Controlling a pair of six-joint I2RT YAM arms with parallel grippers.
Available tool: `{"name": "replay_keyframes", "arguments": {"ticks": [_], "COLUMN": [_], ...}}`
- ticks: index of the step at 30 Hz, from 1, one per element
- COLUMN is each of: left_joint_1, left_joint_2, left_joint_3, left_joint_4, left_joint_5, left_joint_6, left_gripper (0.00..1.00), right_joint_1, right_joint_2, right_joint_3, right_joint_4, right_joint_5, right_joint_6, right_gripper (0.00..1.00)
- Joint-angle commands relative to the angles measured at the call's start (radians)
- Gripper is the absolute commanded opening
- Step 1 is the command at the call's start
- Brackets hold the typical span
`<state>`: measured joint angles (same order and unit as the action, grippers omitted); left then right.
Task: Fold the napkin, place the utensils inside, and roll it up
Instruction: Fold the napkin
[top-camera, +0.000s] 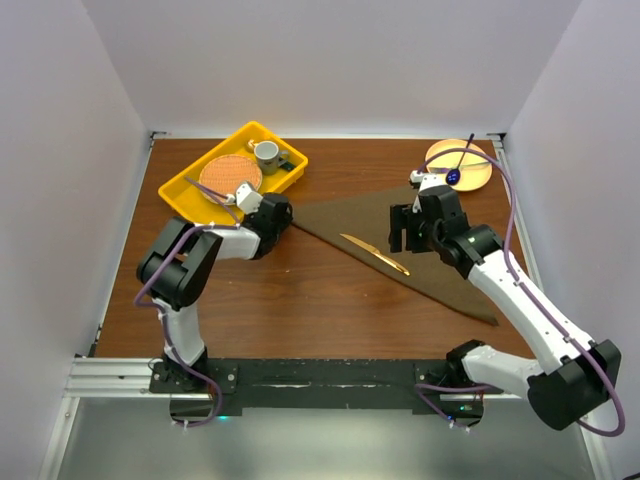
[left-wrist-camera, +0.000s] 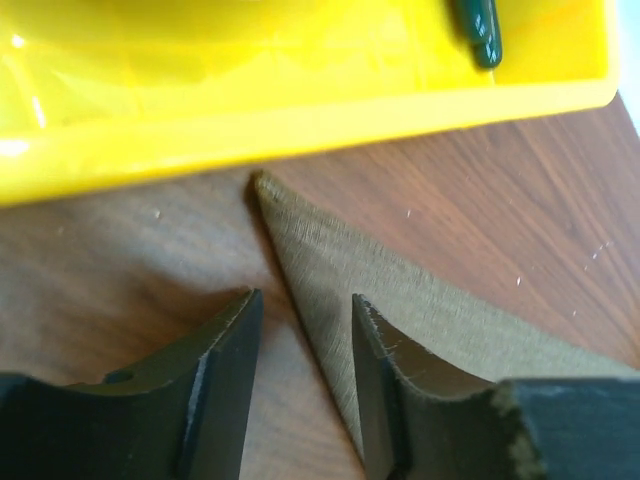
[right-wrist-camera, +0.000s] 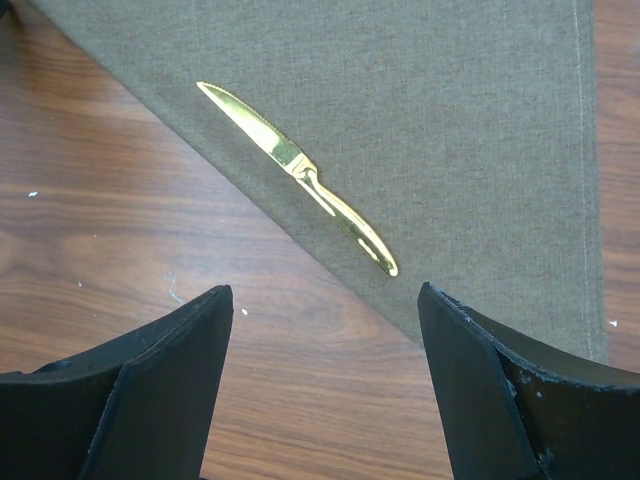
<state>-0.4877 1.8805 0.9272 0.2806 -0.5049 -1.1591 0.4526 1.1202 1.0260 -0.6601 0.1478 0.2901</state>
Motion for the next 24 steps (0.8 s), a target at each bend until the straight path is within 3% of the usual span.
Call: {"name": "replay_keyframes", "arguments": {"ticks": [1, 6, 11, 18, 24], "left_joint_1": [0.029, 0.037, 0.009, -0.126, -0.25], "left_joint_2": [0.045, 0.045, -0.001, -0.099, -0.17], "left_joint_3": [0.022, 0.018, 0.03, 0.077, 0.078], "left_joint_4": [0.068, 0.132, 0.201, 0.207, 0.189], "left_joint_5": [-0.05, -0.02, 0.002, -0.061, -0.044], "left_joint_6": [0.05, 0.151, 0.312, 0.588, 0.676], "left_gripper": [0.41, 0.19, 0.06, 0.05, 0.05], "right_joint_1": [0.003, 0.001, 0.003, 0.003, 0.003], "right_joint_2": [-0.049, -0.06, -0.062, -0.072, -0.105], "right_joint_3": [0.009, 0.002, -0.003, -0.024, -0.02], "right_joint_4": [0.027, 0.022, 0.022, 0.028, 0.016], "right_joint_5": [0.032, 0.035, 0.027, 0.007, -0.004], "right_joint_6": [-0.017, -0.017, 0.001, 0.032, 0.057], "right_gripper": [0.79, 0.79, 0.79, 0.8, 0.8]}}
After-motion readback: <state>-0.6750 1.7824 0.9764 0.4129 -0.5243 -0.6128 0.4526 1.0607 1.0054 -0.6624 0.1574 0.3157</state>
